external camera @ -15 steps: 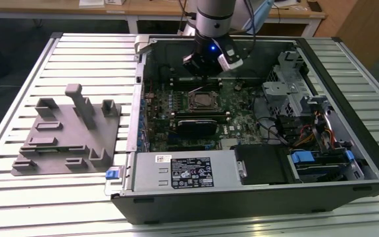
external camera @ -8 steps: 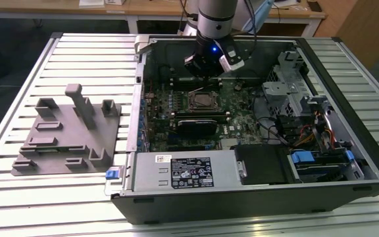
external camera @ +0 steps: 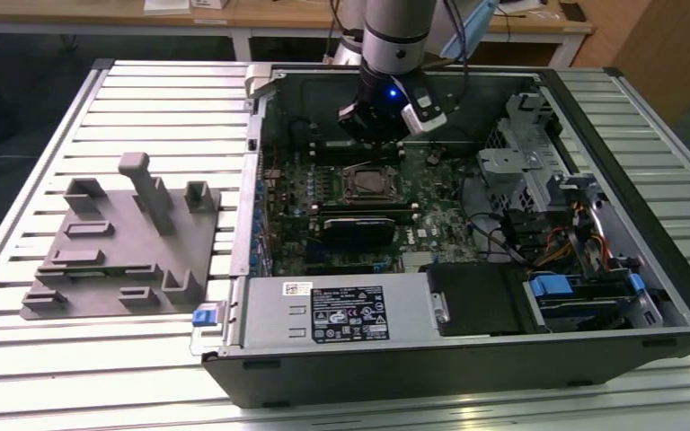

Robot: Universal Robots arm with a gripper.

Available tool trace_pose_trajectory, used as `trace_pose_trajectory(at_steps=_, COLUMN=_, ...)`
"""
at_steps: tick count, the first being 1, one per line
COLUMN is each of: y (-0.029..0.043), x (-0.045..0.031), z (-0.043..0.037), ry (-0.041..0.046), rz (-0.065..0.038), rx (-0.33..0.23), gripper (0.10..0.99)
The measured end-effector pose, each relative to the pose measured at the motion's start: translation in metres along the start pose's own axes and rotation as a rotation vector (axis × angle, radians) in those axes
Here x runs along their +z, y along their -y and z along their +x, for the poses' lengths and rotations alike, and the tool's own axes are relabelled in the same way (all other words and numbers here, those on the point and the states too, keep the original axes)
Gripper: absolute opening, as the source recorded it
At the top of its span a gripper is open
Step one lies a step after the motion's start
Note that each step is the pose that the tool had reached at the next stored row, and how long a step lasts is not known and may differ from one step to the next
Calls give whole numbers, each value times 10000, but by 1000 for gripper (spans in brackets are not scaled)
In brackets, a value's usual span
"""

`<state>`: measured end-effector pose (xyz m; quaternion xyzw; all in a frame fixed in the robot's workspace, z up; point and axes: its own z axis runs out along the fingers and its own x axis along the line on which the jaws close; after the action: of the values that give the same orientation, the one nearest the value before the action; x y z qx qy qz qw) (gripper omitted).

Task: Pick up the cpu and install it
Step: 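Install the first cpu locking lever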

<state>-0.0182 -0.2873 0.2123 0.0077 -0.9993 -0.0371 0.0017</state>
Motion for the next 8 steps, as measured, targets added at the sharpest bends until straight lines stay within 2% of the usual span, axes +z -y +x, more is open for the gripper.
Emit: trace_pose_trajectory(at_steps=8, y=5, x=64, z=-22, ry=1, rz=0, rx=8, gripper=106)
